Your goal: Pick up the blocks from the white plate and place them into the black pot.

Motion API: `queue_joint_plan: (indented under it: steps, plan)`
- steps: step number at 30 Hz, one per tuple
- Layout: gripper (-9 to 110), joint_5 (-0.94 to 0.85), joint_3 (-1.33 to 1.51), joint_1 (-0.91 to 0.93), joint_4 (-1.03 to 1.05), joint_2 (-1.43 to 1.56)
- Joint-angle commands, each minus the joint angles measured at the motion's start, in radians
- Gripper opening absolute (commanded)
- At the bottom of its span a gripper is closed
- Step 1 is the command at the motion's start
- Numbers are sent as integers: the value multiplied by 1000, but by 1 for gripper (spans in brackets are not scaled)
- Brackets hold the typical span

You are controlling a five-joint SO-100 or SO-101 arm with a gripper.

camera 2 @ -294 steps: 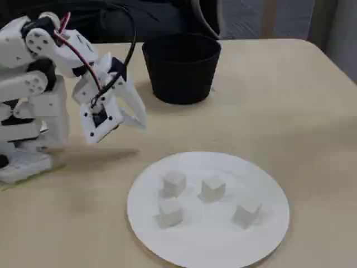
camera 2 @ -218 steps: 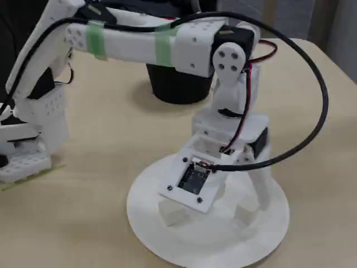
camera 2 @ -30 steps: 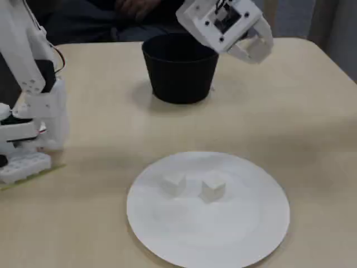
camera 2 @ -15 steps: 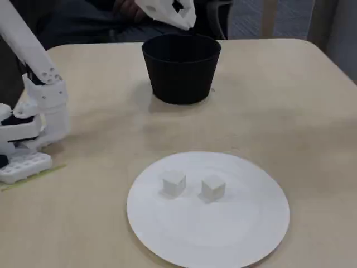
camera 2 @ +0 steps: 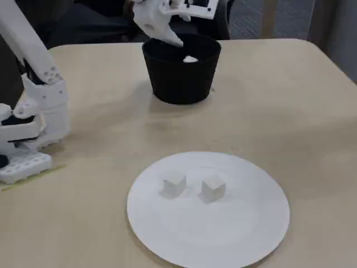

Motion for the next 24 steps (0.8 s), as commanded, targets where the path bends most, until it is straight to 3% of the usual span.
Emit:
queue_joint_plan:
  steps: [1,5,8,20,24]
  plan:
    - [26,6,-6,37,-15,20]
    - [16,29,-11,80,-5,37]
    - [-2,78,-15,167,38,87]
    - [-2,626,-23,770,212,97]
    - [-2,683,-61,891,327,37]
